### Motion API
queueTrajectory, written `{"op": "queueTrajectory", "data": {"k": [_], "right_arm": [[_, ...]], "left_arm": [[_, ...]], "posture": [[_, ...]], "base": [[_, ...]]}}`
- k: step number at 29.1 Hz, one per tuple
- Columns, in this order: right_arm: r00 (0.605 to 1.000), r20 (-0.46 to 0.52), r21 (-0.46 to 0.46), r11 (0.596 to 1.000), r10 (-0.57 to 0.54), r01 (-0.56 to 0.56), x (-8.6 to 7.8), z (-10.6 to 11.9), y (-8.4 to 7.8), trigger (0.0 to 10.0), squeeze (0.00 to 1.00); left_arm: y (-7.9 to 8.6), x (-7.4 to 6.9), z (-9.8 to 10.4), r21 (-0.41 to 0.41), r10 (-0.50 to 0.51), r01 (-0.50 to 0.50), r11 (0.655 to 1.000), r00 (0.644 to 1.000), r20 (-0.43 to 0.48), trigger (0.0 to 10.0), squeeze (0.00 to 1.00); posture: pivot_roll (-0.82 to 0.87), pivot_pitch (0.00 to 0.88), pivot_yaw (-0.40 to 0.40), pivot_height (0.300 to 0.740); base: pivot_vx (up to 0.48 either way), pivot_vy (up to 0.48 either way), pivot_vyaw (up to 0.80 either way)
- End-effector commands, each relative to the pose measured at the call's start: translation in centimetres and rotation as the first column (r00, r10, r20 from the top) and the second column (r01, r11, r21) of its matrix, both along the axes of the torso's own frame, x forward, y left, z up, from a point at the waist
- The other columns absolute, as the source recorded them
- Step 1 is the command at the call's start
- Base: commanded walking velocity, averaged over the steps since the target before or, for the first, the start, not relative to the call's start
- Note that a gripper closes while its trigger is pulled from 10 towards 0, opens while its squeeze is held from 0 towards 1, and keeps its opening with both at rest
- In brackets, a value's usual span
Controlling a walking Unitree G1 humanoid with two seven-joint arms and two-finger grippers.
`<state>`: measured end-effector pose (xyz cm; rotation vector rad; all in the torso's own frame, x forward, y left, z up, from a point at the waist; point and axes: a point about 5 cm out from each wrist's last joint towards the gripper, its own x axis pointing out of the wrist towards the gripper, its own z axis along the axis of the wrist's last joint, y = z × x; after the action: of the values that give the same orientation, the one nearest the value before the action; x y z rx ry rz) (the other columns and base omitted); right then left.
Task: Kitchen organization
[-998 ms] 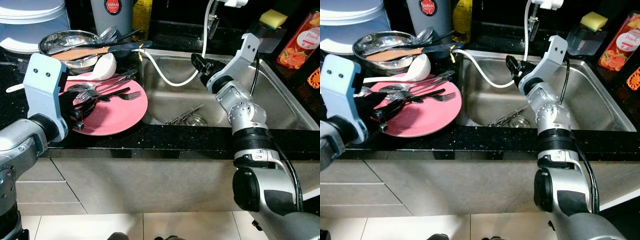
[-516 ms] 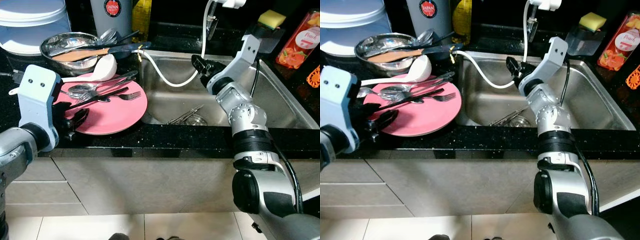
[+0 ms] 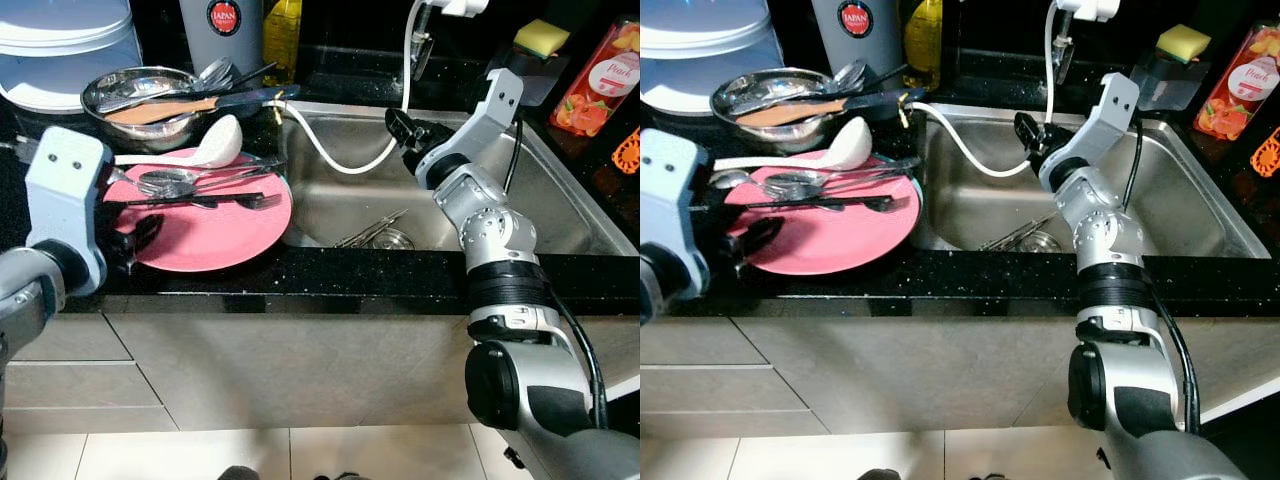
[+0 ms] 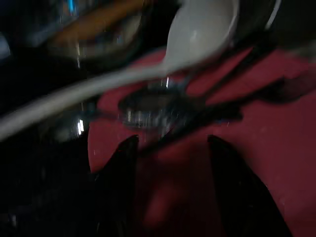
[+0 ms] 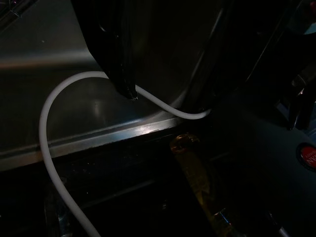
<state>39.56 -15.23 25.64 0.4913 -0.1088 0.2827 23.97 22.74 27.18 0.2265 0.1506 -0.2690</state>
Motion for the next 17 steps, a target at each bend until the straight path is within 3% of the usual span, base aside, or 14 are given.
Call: {"op": "queueTrajectory", "data": {"k": [1, 11, 17], "right_arm": [[1.0, -0.018, 0.001, 1.0, -0.006, 0.006, -0.1, -0.3, -0.2, 10.0, 0.0], [1.0, -0.024, 0.003, 1.0, -0.002, 0.002, -0.1, -0.4, 0.0, 10.0, 0.0], [1.0, -0.024, 0.001, 1.0, -0.004, 0.005, -0.2, -0.4, -0.1, 10.0, 0.0]], "left_arm": [[1.0, 0.4, 0.7, 0.067, 0.04, -0.042, 0.997, 0.999, 0.023, 10.0, 0.0], [3.3, 1.8, 0.4, 0.123, 0.112, -0.112, 0.986, 0.994, 0.008, 10.0, 0.0], [6.0, 2.6, -0.9, 0.122, 0.158, -0.149, 0.981, 0.985, -0.066, 10.0, 0.0]], "posture": [[0.36, 0.035, -0.091, 0.74], [0.35, 0.038, -0.093, 0.74], [0.35, 0.038, -0.09, 0.74]], "base": [[0.0, 0.0, 0.0], [0.0, 0.0, 0.0], [0.0, 0.0, 0.0]]}}
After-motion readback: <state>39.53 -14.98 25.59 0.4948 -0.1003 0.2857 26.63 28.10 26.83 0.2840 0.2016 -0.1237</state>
